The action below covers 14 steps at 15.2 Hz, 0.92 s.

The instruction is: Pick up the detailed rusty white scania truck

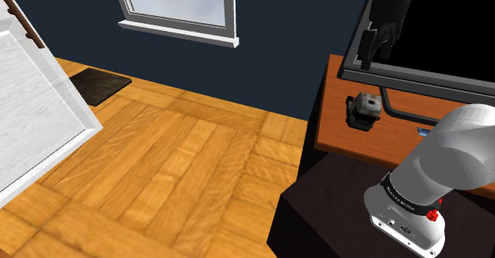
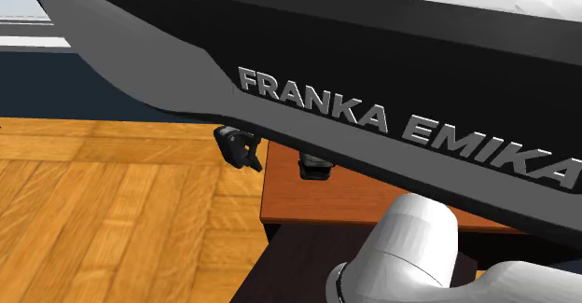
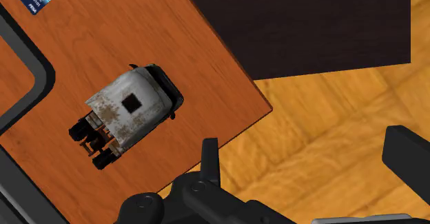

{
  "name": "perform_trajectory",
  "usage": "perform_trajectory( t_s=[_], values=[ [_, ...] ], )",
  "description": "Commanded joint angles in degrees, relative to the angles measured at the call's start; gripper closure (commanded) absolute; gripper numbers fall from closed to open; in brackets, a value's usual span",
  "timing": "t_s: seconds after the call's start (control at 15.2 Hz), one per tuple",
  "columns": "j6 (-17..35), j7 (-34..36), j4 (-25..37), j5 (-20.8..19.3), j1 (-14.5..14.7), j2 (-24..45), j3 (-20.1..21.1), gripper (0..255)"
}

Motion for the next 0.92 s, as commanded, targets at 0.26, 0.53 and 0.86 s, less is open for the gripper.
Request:
perform_trajectory(
  t_s=[0.26, 0.53, 0.86],
  values=[
    [-2.0, -9.1, 2.8, -7.2, 2.5, 14.8, -0.3, 0],
    [-3.0, -17.3, 3.9, -15.2, 4.2, 28.2, 0.4, 0],
    [-2.7, -25.4, 2.7, -26.6, 5.7, 43.1, 1.8, 0]
  ],
)
